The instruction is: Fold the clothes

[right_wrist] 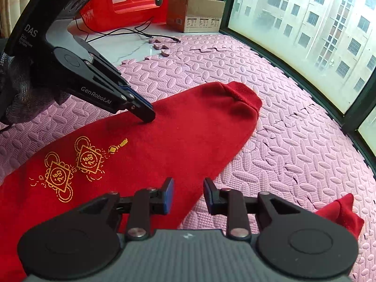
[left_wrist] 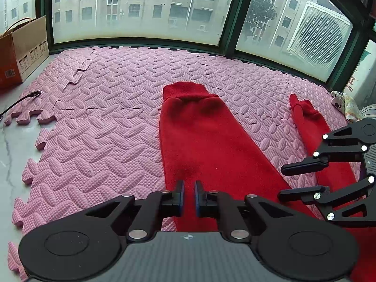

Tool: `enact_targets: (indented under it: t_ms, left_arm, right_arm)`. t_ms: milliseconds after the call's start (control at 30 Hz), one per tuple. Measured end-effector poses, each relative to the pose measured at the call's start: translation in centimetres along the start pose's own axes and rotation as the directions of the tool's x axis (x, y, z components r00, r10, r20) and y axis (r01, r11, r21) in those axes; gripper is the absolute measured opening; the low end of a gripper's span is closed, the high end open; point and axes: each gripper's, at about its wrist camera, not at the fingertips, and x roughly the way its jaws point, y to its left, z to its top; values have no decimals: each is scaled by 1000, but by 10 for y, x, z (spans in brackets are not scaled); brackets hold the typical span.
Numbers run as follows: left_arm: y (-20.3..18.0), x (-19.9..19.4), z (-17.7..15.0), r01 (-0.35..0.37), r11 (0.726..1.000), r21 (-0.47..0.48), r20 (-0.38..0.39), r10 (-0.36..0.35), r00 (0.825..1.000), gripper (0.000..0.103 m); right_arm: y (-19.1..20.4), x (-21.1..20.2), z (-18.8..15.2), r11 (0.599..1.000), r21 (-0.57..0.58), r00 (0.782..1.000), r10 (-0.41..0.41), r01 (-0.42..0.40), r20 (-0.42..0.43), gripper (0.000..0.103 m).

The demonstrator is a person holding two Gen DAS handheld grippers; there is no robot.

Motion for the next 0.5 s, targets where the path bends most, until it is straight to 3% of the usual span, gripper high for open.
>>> enact_targets:
  t_ms: [200, 300, 500]
  left_arm:
    - [-16, -20, 0, 13, 1000, 12, 15, -13, 1000, 12]
    - [-33, -35, -9, 45, 998, 42, 17, -46, 999, 15]
    - [-67, -66, -29, 108, 989, 105, 15, -110, 994, 27]
  right_arm:
    - [-34, -50, -28, 982, 168, 995, -92, 86, 28, 32]
    - [-40, -70, -49, 964, 250, 995, -98, 91, 13, 34]
    - [-7, -102, -83, 965, 257, 998, -55, 57, -12, 37]
